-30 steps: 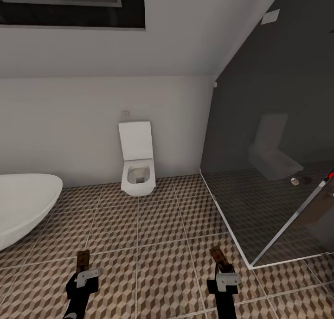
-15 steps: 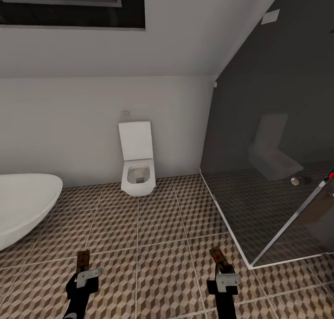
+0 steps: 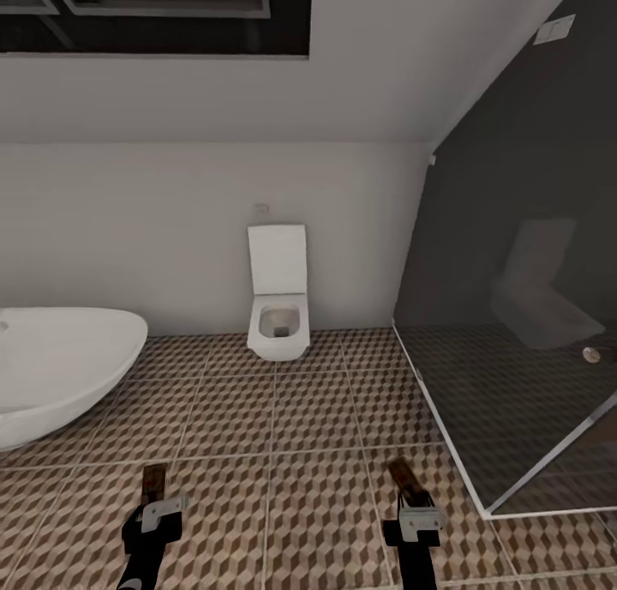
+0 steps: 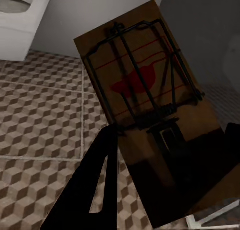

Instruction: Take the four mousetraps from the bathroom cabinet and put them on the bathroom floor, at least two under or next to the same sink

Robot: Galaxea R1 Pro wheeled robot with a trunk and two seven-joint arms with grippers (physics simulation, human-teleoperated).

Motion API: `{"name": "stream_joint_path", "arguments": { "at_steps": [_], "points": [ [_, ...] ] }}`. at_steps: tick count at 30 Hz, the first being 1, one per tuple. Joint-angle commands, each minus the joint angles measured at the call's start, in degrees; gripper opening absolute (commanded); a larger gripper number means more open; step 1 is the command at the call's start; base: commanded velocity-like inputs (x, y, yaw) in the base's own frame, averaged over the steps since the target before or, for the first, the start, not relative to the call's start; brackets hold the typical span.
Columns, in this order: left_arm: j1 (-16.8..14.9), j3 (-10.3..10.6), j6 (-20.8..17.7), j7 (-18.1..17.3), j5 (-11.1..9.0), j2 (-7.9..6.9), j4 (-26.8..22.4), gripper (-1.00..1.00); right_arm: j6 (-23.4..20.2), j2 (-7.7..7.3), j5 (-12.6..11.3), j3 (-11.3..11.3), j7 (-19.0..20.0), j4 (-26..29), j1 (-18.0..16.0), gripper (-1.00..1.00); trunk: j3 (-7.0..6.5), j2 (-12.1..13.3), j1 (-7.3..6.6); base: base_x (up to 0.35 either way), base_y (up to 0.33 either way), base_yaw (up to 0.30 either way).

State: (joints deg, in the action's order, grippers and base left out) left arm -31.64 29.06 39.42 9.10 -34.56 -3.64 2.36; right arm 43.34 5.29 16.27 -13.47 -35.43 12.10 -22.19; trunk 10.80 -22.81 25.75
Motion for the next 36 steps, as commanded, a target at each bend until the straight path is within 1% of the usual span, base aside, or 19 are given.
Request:
{"name": "stream_joint_path", "arguments": {
  "at_steps": [1,14,23,36],
  "points": [
    [-0.1,0.5,0.1,0.6,0.3,0.04,0.2,-1.0,0.0,0.03,0.4,-0.1,-0.5,-0.1,0.0,-1.0,0.05,-0.1,0.03,0.0,0.0,0.224],
    [-0.1,0.5,0.1,0.6,0.3,0.09,0.2,-1.0,0.0,0.01,0.4,-0.1,-0.5,-0.1,0.0,-1.0,-0.8,-0.1,0.03,0.0,0.0,0.193],
    [-0.1,0.5,0.1,0.6,0.3,0.12,0.2,-1.0,0.0,0.0,0.4,-0.1,-0.5,-0.1,0.0,-1.0,-0.95,-0.1,0.03,0.0,0.0,0.02],
    [-0.1,0.5,0.1,0.6,0.3,0.12,0.2,-1.0,0.1,0.0,0.4,-0.1,-0.5,-0.1,0.1,-1.0,-2.09,-0.1,0.03,0.0,0.0,0.0]
  ]
}}
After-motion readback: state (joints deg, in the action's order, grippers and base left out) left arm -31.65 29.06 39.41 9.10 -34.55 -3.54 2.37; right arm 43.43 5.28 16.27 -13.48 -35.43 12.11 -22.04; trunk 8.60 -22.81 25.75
